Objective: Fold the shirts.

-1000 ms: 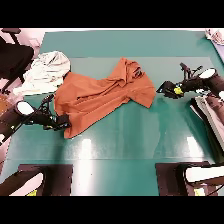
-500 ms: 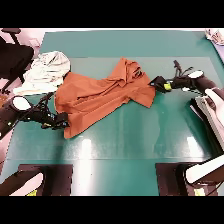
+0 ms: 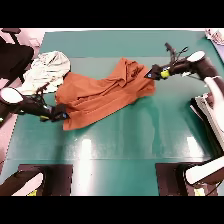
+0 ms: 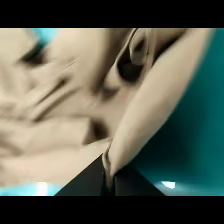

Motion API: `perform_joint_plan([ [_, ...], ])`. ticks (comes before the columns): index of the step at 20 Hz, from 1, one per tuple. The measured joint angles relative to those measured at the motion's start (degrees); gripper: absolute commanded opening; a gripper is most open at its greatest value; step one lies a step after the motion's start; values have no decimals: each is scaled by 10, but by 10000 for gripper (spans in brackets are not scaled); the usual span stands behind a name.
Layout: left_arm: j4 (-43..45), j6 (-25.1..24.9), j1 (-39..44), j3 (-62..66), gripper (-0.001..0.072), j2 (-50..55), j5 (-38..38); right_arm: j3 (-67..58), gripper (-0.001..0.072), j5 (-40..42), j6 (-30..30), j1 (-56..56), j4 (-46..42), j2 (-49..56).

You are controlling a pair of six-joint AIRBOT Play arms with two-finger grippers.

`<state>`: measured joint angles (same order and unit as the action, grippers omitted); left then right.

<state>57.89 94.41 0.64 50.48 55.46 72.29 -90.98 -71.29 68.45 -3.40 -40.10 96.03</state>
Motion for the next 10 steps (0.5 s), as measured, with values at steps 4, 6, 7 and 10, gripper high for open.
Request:
perform_joint_plan([
  [4,24,45,-42,139,28,-62,18,-28,18,-30,-9,-47,31,-141],
  [6,28,58,-76,244,27,-77,23,-68,18,-33,-21,-80,70,-200],
  [7,28,63,-90,298,27,-81,26,-98,17,-36,-24,-97,87,-226],
  [10,37,82,-118,479,28,-87,43,-210,18,-35,-31,-146,126,-295],
])
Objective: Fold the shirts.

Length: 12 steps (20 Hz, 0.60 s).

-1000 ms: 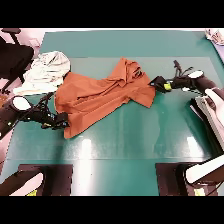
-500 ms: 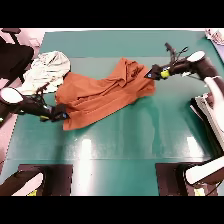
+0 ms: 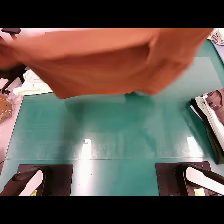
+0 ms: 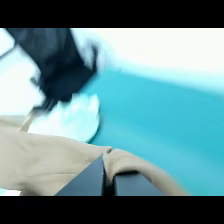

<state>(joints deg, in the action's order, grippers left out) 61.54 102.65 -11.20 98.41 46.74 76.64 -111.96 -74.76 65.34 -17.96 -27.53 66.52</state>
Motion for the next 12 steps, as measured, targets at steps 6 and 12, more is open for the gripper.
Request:
perform_joint_plan([
  [6,27,63,-16,281,27,-8,48,-89,18,91,0,-76,4,-152],
  [12,-2,72,-18,141,29,-2,86,103,18,110,119,-49,-115,-249],
])
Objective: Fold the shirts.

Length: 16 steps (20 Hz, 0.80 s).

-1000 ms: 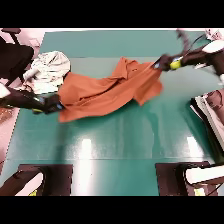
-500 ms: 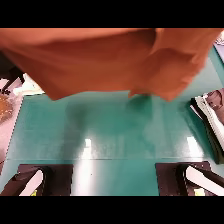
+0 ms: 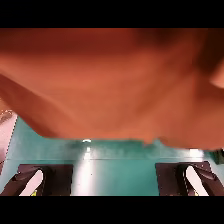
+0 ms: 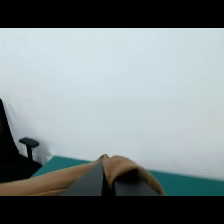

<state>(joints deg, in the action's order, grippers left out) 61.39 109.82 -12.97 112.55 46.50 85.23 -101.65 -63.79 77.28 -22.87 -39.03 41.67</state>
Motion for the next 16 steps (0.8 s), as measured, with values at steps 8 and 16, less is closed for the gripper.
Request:
perform_joint_plan([
  [8,-65,-85,67,-521,29,41,-276,320,19,79,22,113,-55,168],
  [16,-78,-110,157,-631,30,261,-591,252,19,154,-12,181,-57,543],
])
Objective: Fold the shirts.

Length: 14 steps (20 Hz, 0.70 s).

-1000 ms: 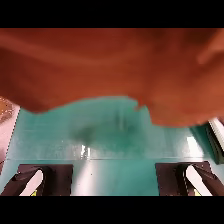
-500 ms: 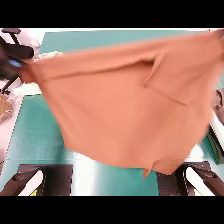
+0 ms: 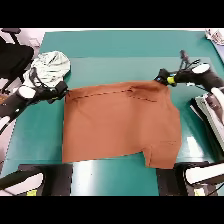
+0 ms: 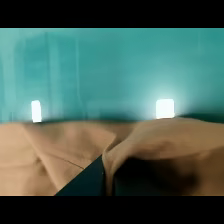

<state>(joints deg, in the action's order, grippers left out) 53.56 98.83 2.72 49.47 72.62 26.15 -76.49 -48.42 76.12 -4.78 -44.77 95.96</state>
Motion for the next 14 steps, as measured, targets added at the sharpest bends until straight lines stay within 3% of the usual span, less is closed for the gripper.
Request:
perform_joint_plan([
  [6,1,-9,9,58,31,63,-56,-132,23,4,-3,-13,0,85],
  [7,2,-10,10,64,31,66,-61,-148,57,11,-3,-17,0,90],
  [9,2,-12,11,72,32,71,-67,-174,343,24,-3,-25,0,95],
  [10,3,-12,11,75,129,72,-70,-181,438,28,-3,-28,0,97],
  [11,3,-13,11,76,310,73,-72,-187,467,31,-3,-32,0,98],
  [13,3,-13,11,78,355,75,-73,-195,483,30,-3,-40,-1,99],
  [14,3,-13,11,79,442,75,-73,-197,507,23,-3,-47,-2,99],
])
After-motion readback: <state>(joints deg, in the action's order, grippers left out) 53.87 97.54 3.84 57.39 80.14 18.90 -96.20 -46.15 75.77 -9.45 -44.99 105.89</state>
